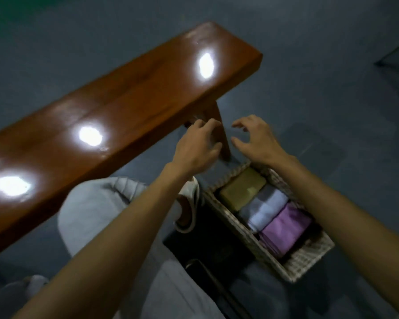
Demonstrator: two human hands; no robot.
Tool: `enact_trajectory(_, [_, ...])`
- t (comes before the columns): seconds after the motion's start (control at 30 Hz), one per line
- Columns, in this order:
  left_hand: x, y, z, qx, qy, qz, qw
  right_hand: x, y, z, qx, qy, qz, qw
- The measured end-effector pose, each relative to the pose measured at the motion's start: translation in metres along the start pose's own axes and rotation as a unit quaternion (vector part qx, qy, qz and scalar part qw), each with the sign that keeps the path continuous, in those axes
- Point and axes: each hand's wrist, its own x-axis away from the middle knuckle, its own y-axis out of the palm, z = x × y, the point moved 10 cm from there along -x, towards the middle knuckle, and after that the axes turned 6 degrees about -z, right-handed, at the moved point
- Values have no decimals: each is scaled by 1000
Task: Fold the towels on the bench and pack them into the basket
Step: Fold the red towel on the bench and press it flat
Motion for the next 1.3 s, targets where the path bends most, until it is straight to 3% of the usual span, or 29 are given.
enact_trajectory(0.2, [54,-143,-82,-31,-46,108,993,-58,5,-152,54,-104,6,993])
enact_trajectory(0.37, [151,-230,-189,-35,-145,175,973,-90,59,-301,61,-196,-54,977])
enact_trajectory(0.73, [430,-283,-360,-57,-347,306,885,-27,266,-561,105,-366,-147,913])
enact_trajectory(0.83, [506,-301,-394,-78,-420,353,832,-2,306,-608,92,-384,-154,906])
enact_trajectory(1.0, [629,-318,-457,-75,-570,396,716,19,354,-677,82,-373,-146,913])
enact_trajectory(1.3, [743,-335,-505,-54,-715,420,556,16,396,-722,94,-276,-139,947])
